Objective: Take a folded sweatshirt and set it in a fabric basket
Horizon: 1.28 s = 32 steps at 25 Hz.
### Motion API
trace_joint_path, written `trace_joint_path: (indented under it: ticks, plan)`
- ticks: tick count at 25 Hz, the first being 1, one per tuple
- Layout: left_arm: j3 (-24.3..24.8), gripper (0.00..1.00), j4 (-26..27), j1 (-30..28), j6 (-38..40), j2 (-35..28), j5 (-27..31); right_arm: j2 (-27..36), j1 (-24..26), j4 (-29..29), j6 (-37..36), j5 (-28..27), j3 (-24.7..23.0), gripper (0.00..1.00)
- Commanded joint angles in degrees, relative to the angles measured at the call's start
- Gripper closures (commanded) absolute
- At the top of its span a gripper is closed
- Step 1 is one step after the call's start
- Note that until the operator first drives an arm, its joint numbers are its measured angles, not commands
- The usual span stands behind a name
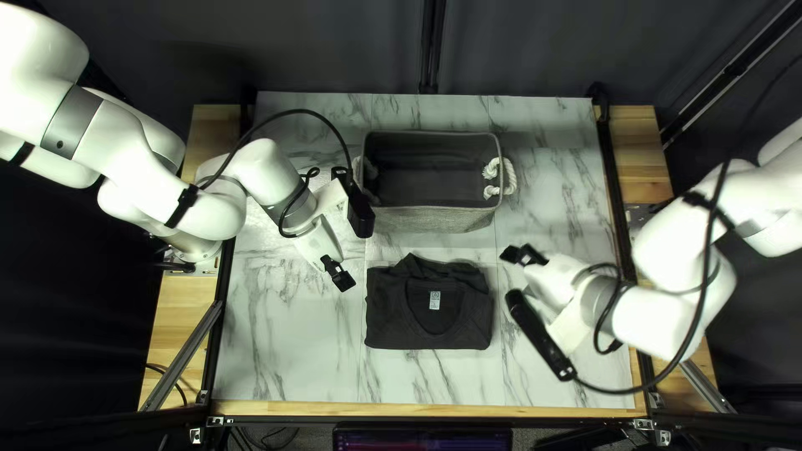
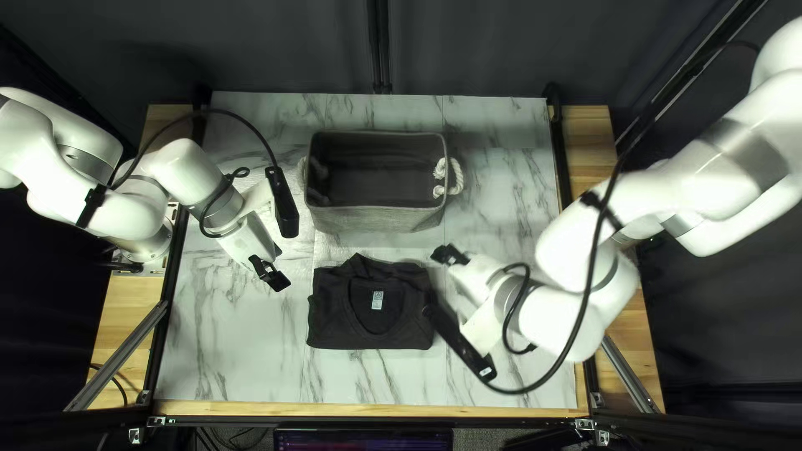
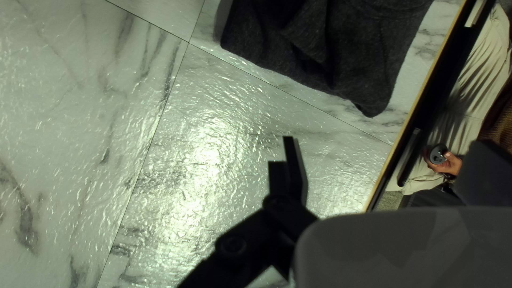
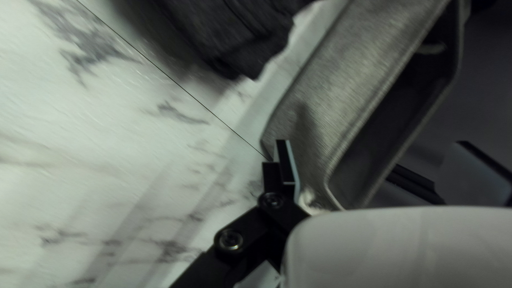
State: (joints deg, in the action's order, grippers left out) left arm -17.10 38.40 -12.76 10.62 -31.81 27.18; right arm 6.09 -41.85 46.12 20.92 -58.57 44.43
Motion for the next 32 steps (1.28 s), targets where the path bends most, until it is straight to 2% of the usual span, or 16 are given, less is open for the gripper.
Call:
trace_joint_path:
  ticks: [1,7,16,26,32]
  plan:
    - [0.0,0.0,0.0,0.0,0.0,0.0,0.0,-7.4,-1.8,-0.2,2.8,1.6,4.0,0.0]
    - [0.0,0.0,0.0,0.0,0.0,0.0,0.0,-12.7,-3.5,1.2,3.9,3.1,7.2,0.0]
    - [0.0,0.0,0.0,0.0,0.0,0.0,0.0,-17.2,-3.3,6.5,6.8,7.9,6.9,0.0]
    - [0.0,0.0,0.0,0.0,0.0,0.0,0.0,-25.5,-3.2,6.8,8.8,8.2,12.4,0.0]
    - [0.0,0.0,0.0,0.0,0.0,0.0,0.0,-25.1,-3.2,6.8,8.9,7.6,11.3,0.0]
